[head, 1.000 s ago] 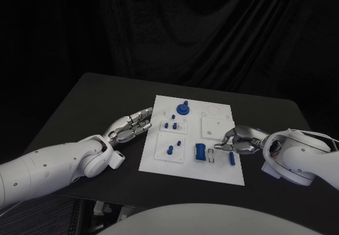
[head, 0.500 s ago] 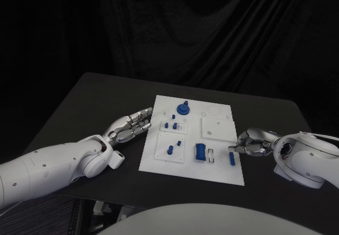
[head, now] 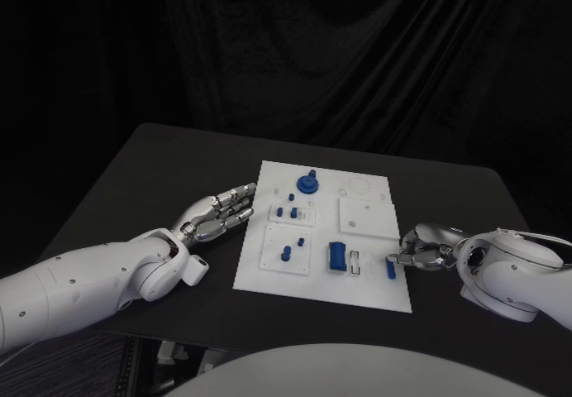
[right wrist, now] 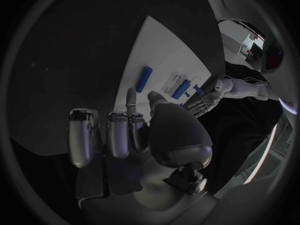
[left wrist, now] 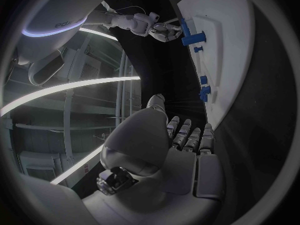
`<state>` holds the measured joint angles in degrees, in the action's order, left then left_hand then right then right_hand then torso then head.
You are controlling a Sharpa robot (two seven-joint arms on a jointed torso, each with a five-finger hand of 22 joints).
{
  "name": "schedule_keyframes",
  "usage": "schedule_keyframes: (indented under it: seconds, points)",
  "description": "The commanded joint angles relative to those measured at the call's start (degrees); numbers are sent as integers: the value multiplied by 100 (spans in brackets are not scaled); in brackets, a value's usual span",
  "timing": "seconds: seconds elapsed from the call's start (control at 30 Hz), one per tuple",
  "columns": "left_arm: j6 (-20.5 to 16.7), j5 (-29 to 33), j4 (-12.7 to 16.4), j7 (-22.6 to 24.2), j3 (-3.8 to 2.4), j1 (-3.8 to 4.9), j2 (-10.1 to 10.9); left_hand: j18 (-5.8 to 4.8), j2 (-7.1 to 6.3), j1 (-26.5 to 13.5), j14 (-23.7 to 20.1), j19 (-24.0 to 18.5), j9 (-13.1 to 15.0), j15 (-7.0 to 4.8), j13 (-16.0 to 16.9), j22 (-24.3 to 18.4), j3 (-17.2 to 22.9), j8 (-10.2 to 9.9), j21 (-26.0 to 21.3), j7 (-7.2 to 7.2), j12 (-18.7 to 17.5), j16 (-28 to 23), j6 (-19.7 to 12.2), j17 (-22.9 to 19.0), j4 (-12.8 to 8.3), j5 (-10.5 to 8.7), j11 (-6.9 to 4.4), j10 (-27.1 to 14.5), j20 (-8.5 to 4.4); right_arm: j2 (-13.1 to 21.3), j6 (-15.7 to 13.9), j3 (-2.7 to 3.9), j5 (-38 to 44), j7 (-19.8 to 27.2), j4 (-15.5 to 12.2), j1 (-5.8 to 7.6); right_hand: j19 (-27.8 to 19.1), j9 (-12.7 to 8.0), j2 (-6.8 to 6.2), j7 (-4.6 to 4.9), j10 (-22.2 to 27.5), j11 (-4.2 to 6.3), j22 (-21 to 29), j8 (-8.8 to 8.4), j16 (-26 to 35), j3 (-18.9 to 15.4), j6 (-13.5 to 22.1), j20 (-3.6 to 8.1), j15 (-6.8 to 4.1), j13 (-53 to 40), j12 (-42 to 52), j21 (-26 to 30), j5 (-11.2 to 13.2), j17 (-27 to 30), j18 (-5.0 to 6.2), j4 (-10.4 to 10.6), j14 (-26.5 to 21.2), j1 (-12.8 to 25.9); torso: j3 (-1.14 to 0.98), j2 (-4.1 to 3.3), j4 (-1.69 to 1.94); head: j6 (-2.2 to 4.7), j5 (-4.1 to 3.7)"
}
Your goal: Assemble the parts on the task board
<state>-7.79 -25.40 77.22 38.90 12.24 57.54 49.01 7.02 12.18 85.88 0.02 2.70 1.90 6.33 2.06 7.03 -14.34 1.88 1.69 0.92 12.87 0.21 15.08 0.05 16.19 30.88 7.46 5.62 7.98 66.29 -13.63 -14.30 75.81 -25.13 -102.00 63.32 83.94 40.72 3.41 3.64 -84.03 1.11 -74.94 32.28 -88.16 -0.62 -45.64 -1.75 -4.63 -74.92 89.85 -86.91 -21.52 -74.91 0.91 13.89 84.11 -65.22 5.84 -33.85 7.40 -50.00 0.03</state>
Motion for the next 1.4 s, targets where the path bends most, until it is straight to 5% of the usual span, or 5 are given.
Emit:
schedule_keyframes:
  seconds: [0.03,0.3,0.77,1.0,1.4]
  points:
    - [-47,24,11,770,-5,-11,-10,-122,-3,56,-2,22,10,-51,9,40,32,26,21,6,49,-21,50,-5,-19,29,-20,44,-55,-34,97,-1,124,-231,46,-48,460,-8,-16,-13,-597,-51,-1383,-42,-7,-3,-31,-29,40,-1508,15,2,-34,-1066,2,-32,502,-71,-3,-1,2,0,-12]
    - [-55,24,12,788,-5,-11,2,-185,-9,79,8,76,10,-114,11,94,39,23,49,11,89,-17,68,-2,-8,37,-47,59,-186,-140,128,-1,127,-266,150,-108,453,-35,-27,-2,-597,-59,-1377,-75,2,10,-28,-31,44,-1508,15,18,36,-1044,7,-46,498,-85,2,1,6,0,-4]
    - [29,24,-4,689,-5,-12,-16,-278,25,71,-2,23,1,2,3,-25,52,6,12,7,63,-21,5,-5,13,-43,21,18,-144,-317,252,0,128,-304,227,-189,439,-86,-35,-9,-597,-56,-1366,-116,21,68,-80,-36,45,-1508,15,45,147,-998,15,-127,488,-173,2,5,9,0,-13]
    - [64,24,-9,637,-5,-12,-19,-283,41,62,-2,11,1,36,3,-47,57,6,4,12,65,-21,1,-5,19,-76,49,11,-112,-402,350,0,128,-315,272,-288,432,-227,-101,-30,-597,-33,-1361,-259,37,399,-99,-15,21,-1508,15,58,-552,-960,19,-581,481,-660,6,7,-1,0,6]
    - [112,24,-27,587,-5,-16,-37,-276,82,34,-2,5,4,81,3,-62,65,11,-1,46,71,-21,20,-5,29,-127,90,4,-58,-502,337,2,128,-306,306,-343,429,-368,-229,-7,-597,-50,-1359,-339,47,1211,-214,-17,32,-1508,15,65,-1047,-930,20,-1237,476,-888,3,4,10,0,4]
